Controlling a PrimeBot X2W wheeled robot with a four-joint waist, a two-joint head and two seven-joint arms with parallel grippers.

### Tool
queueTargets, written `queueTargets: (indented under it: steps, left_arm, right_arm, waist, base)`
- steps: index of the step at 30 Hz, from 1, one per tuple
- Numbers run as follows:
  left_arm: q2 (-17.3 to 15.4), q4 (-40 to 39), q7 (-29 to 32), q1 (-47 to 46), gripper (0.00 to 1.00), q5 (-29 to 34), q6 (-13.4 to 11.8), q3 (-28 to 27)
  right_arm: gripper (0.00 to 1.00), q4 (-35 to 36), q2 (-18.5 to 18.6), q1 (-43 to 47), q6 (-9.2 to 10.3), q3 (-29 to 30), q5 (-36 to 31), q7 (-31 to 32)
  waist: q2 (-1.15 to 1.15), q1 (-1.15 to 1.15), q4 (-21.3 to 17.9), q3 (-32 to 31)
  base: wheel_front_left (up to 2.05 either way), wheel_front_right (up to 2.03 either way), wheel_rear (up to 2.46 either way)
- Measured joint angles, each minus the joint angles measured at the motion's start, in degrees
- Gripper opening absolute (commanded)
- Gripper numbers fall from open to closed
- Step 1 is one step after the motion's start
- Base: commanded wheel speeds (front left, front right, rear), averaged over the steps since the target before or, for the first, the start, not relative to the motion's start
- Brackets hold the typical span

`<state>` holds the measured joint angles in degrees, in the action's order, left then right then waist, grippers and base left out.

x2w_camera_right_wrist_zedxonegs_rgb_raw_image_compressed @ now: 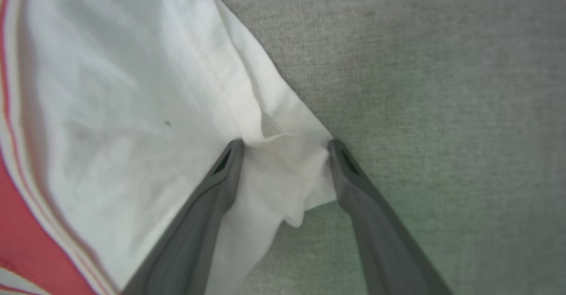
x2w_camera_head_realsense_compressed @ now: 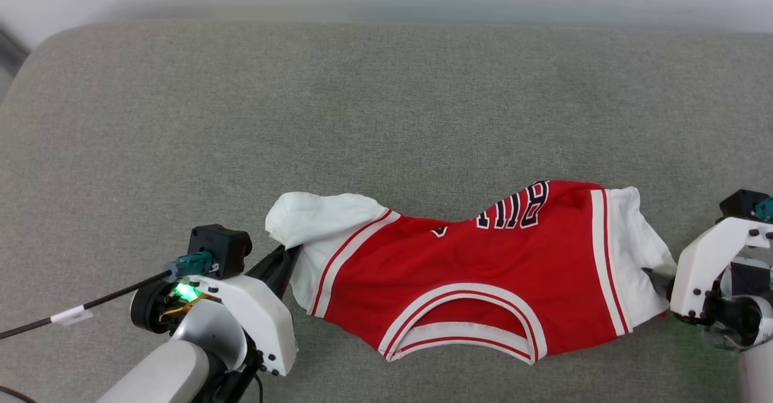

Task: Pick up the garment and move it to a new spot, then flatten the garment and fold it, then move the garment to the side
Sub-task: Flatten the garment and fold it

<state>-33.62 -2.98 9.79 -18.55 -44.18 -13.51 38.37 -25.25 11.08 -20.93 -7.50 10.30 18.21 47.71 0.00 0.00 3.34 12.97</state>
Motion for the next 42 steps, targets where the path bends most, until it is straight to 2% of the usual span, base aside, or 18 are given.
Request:
queueTargets:
  steps: [1,2,8,13,16,20,26,33,40,42]
  left_arm:
    - [0.0,0.2,-0.2,0.0,0.00,-0.1,0.1,0.0]
    - [0.0,0.4,-0.4,0.0,0.00,-0.2,0.2,0.0]
    - [-0.3,1.0,-1.3,0.6,0.00,-0.8,-0.2,-0.9]
    - [-1.6,0.7,-3.2,0.5,0.00,-0.8,-1.6,-3.5]
    - [-2.3,1.0,-3.3,-1.2,0.00,-1.2,-1.6,-5.2]
    - [-2.8,3.4,-2.3,-6.7,0.00,-2.3,-0.1,-7.4]
    - [-0.2,12.1,-1.0,-20.4,0.00,-3.0,3.0,-9.2]
    - [2.8,23.9,-0.7,-37.7,0.00,-1.2,6.4,-9.5]
    - [5.0,33.3,-6.1,-56.2,0.00,1.1,8.3,-12.4]
    - [5.6,36.4,-8.7,-62.7,0.00,2.4,9.7,-12.6]
  right_arm:
    - [0.17,-0.6,0.1,-0.6,0.00,-0.1,0.2,1.2]
    - [0.00,-1.0,0.3,-1.0,0.01,-0.3,0.4,2.0]
    - [0.00,-0.5,0.8,-0.9,0.01,-1.6,1.6,3.8]
    - [0.00,6.9,2.3,-0.8,0.00,-3.9,2.0,0.7]
    - [0.00,11.6,3.8,-2.2,0.00,-4.4,1.6,-1.2]
    - [0.00,14.2,4.7,-6.3,-0.01,-5.3,-0.1,-3.8]
    - [0.00,10.8,5.3,-17.0,-0.01,-7.0,-2.9,-8.3]
    - [0.00,3.9,5.0,-34.4,-0.01,-9.1,-5.1,-16.3]
    - [0.00,-1.1,4.3,-53.4,-0.01,-10.4,-9.0,-26.4]
    - [0.00,-3.4,4.1,-60.5,0.00,-11.3,-10.1,-29.7]
  waist:
    - [0.00,0.00,0.1,0.1]
    - [0.00,0.00,0.1,0.0]
    - [0.00,0.00,-0.4,-1.1]
    - [0.00,0.01,-1.2,-3.1]
    - [0.00,0.00,-1.6,-4.5]
    - [0.00,0.00,-2.2,-5.6]
    - [0.00,0.00,-2.3,-4.3]
    - [0.00,0.01,-2.6,0.8]
    - [0.00,0.01,-3.4,8.4]
    - [0.00,0.01,-3.9,11.6]
  base:
    - [0.00,0.00,0.00]
    - [0.00,0.00,0.00]
    - [0.00,0.00,0.00]
    - [0.00,0.00,0.00]
    - [0.00,0.00,0.00]
    - [0.00,0.00,0.00]
    - [0.00,0.00,0.00]
    - [0.00,0.00,0.00]
    - [0.00,0.00,0.00]
    - [0.00,0.00,0.00]
